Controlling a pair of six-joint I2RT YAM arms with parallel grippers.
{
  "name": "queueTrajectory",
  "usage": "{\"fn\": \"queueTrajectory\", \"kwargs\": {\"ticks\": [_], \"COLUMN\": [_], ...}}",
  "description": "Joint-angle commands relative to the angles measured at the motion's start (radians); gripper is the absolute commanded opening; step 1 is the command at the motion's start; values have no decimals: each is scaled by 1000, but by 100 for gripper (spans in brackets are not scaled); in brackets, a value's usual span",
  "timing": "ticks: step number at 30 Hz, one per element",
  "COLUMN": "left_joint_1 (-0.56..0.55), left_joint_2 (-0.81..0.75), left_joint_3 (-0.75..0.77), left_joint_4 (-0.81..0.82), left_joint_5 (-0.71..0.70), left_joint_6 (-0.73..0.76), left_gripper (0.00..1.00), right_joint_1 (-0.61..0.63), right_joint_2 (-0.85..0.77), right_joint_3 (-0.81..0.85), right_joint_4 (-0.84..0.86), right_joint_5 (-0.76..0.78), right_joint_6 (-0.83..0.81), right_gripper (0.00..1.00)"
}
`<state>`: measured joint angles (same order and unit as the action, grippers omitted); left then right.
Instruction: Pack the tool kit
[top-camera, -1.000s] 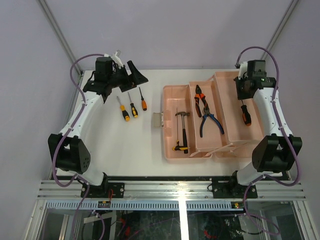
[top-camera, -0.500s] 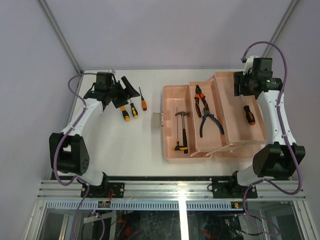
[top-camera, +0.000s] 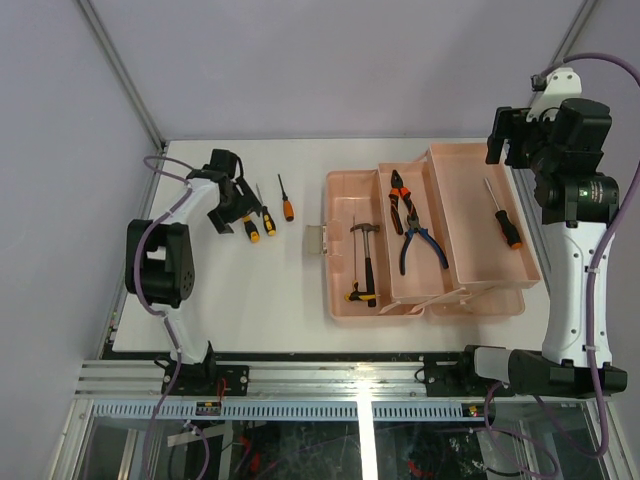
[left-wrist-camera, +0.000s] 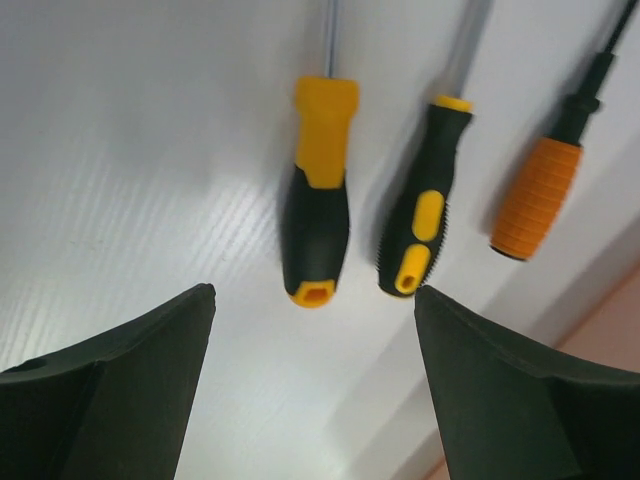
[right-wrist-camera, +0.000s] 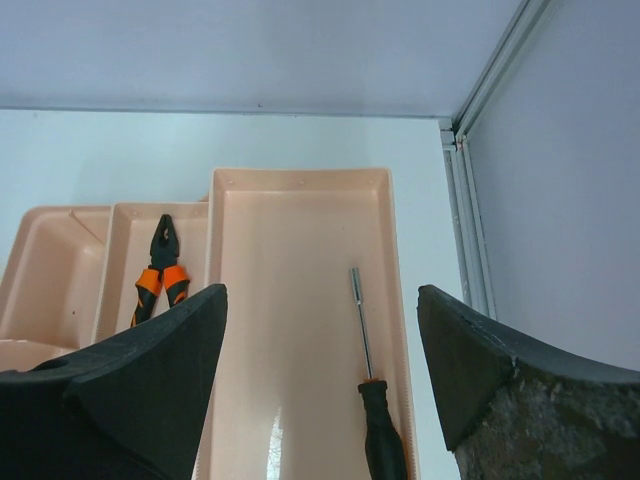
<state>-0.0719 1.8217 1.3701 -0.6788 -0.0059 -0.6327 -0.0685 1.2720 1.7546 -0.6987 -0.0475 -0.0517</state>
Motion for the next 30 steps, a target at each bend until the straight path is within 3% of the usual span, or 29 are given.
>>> {"fn": "queueTrajectory", "kwargs": {"ticks": [1,11,14,15,17,18,24,30], "left_joint_1": [6,11,15,15,19,20,19,-37], "left_joint_2": [60,176,201,204,201,190,25,-83], "left_joint_3": [69,79,63,54,36,31,83,311], "left_joint_4": [-71,-68,-53,-46,-29,-28,-11,11], "left_joint_5": [-125,-143,-113,-96,-60,-50,41,237], "left_joint_6": [-1,-5,-5,-6,-5,-9,28,175], "left_gripper": [79,78,71,60,3,0,0,0], "right_joint_1": [-4,-4,-4,-3,-4,-3,-4,-3], "right_joint_2": [-22,-25,-17,-15,-13,-11,1,47], "right_joint_3": [-6,43,54,56,57,57,68,65], "right_joint_4": [-14,-55,-58,-59,-58,-59,-66,-20], "right_joint_5": [-10,9,7,8,7,6,-47,-269], "right_joint_6": [12,1,3,5,6,5,12,147], "right_gripper": [83,83,83,83,83,83,83,79]}}
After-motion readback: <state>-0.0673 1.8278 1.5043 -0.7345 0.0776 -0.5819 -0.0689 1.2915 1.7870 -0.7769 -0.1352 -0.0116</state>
